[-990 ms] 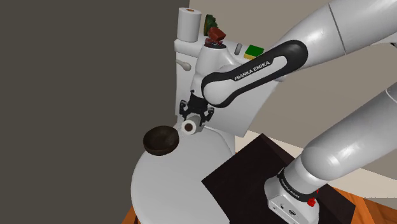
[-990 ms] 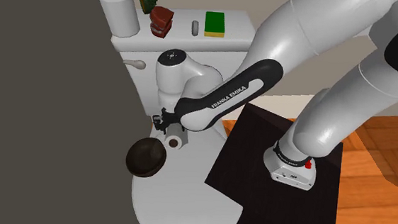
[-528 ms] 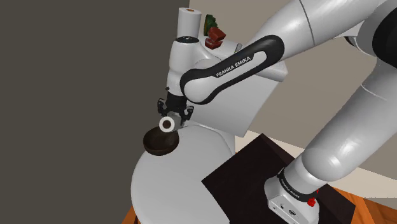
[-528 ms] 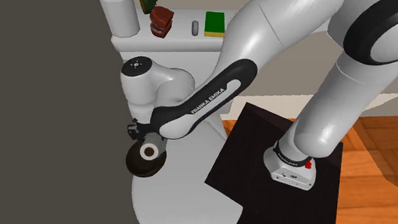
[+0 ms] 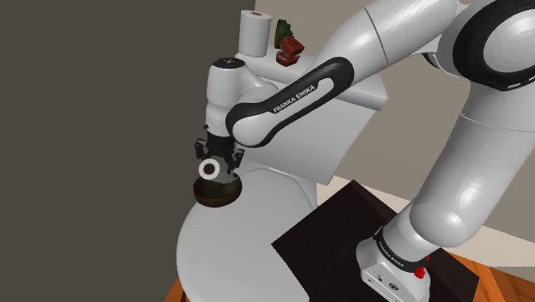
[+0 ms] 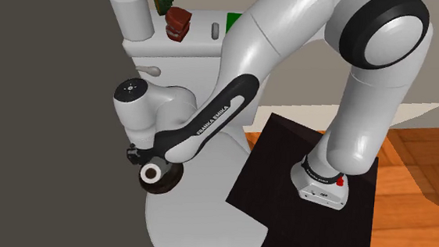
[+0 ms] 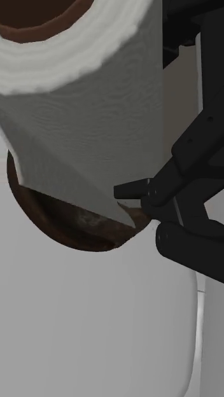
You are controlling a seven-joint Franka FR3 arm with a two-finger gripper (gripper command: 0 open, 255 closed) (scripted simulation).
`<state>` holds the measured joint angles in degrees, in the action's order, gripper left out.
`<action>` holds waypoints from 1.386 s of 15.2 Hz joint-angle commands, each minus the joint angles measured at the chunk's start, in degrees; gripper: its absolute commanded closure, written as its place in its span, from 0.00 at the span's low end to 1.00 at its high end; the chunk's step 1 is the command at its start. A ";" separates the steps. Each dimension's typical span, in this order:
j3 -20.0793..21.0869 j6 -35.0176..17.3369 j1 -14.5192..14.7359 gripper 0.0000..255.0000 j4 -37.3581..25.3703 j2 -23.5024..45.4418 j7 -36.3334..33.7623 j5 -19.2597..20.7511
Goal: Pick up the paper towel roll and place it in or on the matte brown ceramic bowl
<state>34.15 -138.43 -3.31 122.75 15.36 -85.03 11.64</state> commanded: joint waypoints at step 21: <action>-2.92 -5.81 2.29 0.00 0.88 5.87 -3.70 5.44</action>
<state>31.23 -144.24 -1.01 123.63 21.22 -88.74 17.08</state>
